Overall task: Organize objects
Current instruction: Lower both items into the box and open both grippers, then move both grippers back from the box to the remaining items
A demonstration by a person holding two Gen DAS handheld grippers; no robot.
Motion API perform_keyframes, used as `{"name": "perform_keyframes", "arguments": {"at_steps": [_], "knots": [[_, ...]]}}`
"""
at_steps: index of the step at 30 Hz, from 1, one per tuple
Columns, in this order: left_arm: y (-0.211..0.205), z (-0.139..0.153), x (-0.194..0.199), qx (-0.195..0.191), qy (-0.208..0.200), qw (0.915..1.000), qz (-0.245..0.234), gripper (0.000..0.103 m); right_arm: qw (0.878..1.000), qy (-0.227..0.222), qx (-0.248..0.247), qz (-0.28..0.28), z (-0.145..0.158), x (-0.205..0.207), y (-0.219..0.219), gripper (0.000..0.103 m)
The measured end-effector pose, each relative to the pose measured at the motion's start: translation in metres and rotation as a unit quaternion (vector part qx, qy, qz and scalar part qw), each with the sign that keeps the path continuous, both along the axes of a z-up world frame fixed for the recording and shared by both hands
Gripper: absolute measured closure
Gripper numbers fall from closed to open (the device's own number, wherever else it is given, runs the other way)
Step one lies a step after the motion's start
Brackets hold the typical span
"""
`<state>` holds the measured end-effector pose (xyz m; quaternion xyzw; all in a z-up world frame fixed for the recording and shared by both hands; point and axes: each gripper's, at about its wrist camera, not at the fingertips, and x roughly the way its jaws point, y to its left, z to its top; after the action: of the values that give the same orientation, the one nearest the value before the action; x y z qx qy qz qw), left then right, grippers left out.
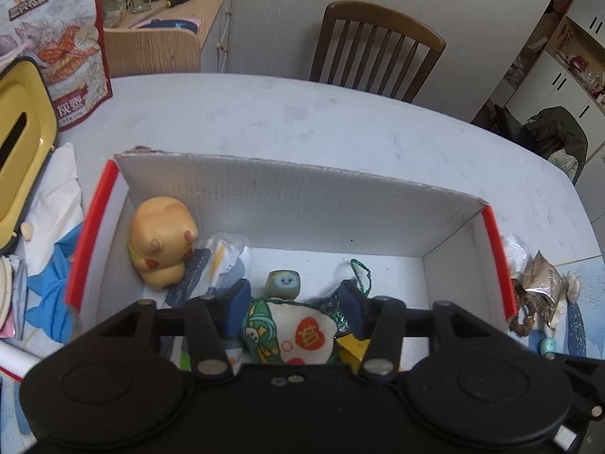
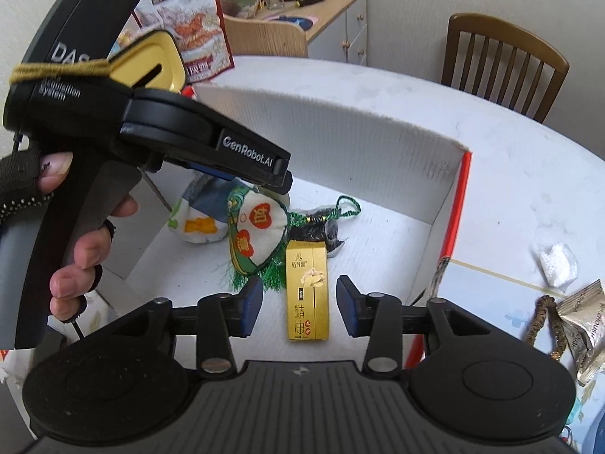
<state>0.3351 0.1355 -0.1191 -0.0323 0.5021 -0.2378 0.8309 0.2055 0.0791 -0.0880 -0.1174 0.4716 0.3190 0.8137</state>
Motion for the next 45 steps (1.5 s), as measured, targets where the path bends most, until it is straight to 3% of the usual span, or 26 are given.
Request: {"name": "perform_keyframes", "arguments": {"at_steps": [4,6,23,30,45], "knots": [[0.003,0.011,-0.009,-0.007,-0.007,1.0000,0.001,0.045,1.000,-0.009,0.011,0.000,0.011,-0.006,-0.008,0.058],[0.004,0.017,-0.015,-0.008,-0.015,0.9999,0.001,0.038,1.000,-0.013,0.016,0.000,0.017,-0.010,-0.011,0.056],[-0.001,0.059,-0.067,-0.017,-0.051,0.9985,0.007,0.026,0.997,-0.025,0.063,0.019,0.057,-0.035,-0.061,0.041],[-0.014,0.075,-0.093,-0.016,-0.071,0.9974,0.006,0.019,0.996,-0.034,0.074,0.030,0.068,-0.042,-0.088,0.033],[-0.063,0.100,-0.142,-0.023,-0.103,0.9944,-0.001,0.002,0.994,-0.048,0.094,0.019,0.075,-0.037,-0.166,0.028]]}}
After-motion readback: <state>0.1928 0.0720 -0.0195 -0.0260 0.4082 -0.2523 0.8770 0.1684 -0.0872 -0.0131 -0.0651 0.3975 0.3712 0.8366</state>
